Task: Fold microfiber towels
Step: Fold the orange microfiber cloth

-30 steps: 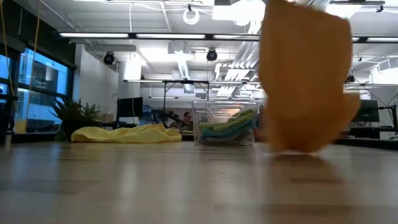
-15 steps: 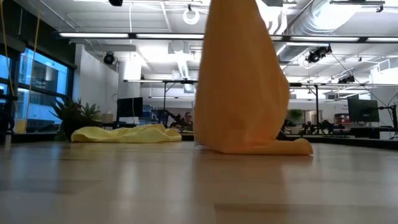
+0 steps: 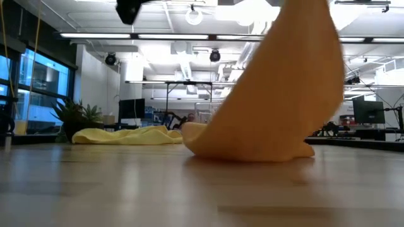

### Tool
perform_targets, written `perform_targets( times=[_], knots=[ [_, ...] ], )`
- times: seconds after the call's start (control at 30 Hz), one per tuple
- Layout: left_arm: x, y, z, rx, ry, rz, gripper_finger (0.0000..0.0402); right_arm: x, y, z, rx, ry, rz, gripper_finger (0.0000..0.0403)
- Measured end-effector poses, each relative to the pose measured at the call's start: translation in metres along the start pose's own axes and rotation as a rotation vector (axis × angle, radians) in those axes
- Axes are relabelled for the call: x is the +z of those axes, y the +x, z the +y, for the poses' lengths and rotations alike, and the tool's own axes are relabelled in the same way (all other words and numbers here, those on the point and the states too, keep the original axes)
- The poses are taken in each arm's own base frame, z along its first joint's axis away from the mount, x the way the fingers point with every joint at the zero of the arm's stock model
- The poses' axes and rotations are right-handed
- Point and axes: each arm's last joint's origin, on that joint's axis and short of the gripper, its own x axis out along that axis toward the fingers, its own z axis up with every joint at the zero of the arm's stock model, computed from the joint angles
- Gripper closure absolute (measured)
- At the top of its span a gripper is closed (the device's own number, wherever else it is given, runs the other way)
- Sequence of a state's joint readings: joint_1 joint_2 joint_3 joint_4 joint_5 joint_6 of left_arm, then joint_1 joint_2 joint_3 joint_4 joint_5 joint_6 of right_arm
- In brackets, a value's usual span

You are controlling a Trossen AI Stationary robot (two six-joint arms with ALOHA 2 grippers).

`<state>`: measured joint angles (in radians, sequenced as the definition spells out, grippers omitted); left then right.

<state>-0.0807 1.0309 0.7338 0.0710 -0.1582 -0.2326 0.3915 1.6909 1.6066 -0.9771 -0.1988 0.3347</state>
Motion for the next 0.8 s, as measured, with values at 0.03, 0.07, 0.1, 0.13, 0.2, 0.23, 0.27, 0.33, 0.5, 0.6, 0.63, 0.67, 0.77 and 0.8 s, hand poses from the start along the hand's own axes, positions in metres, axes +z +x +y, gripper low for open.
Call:
perform_targets(
  times=[0.03, 0.07, 0.1, 0.13, 0.2, 0.23, 0.27, 0.33, 0.5, 0.6, 0.63, 0.67, 0.77, 0.8],
  knots=[
    [-0.005, 0.007, 0.000, -0.010, 0.004, 0.032, 0.0197, -0.004, 0.007, 0.001, -0.001, 0.004, 0.011, 0.0403],
    [-0.011, 0.014, -0.001, -0.022, 0.006, 0.064, 0.0194, -0.007, 0.013, 0.002, -0.001, 0.016, 0.019, 0.0403],
    [-0.017, 0.022, -0.001, -0.035, 0.004, 0.095, 0.0191, -0.010, 0.019, 0.002, 0.003, 0.023, 0.023, 0.0403],
    [-0.023, 0.031, -0.002, -0.046, -0.006, 0.123, 0.0189, -0.013, 0.025, 0.003, 0.008, 0.023, 0.019, 0.0403],
    [-0.037, 0.049, -0.003, -0.069, -0.025, 0.170, 0.0186, -0.021, 0.037, 0.005, 0.013, 0.017, 0.032, 0.0403],
    [-0.044, 0.058, -0.003, -0.080, -0.032, 0.188, 0.0186, -0.026, 0.043, 0.007, 0.017, 0.008, 0.043, 0.0403],
    [-0.051, 0.067, -0.003, -0.090, -0.035, 0.199, 0.0185, -0.030, 0.049, 0.009, 0.024, 0.003, 0.051, 0.0403],
    [-0.062, 0.083, -0.004, -0.124, -0.040, 0.195, 0.0185, -0.039, 0.058, 0.011, 0.035, 0.019, 0.073, 0.0403],
    [-0.078, 0.123, -0.007, -0.145, 0.030, 0.223, 0.0185, -0.048, 0.069, 0.012, 0.048, 0.048, 0.083, 0.0403],
    [-0.078, 0.148, -0.003, -0.131, 0.147, 0.261, 0.0185, -0.047, 0.070, 0.012, 0.048, 0.044, 0.063, 0.0403],
    [-0.077, 0.155, -0.001, -0.125, 0.190, 0.276, 0.0185, -0.046, 0.070, 0.013, 0.050, 0.040, 0.057, 0.0403],
    [-0.076, 0.164, 0.003, -0.124, 0.233, 0.293, 0.0185, -0.045, 0.070, 0.013, 0.052, 0.038, 0.049, 0.0403],
    [-0.076, 0.185, 0.015, -0.159, 0.335, 0.406, 0.0185, -0.044, 0.070, 0.013, 0.056, 0.034, 0.040, 0.0403],
    [-0.076, 0.191, 0.020, -0.172, 0.358, 0.442, 0.0185, -0.044, 0.070, 0.013, 0.056, 0.034, 0.039, 0.0403]
  ],
)
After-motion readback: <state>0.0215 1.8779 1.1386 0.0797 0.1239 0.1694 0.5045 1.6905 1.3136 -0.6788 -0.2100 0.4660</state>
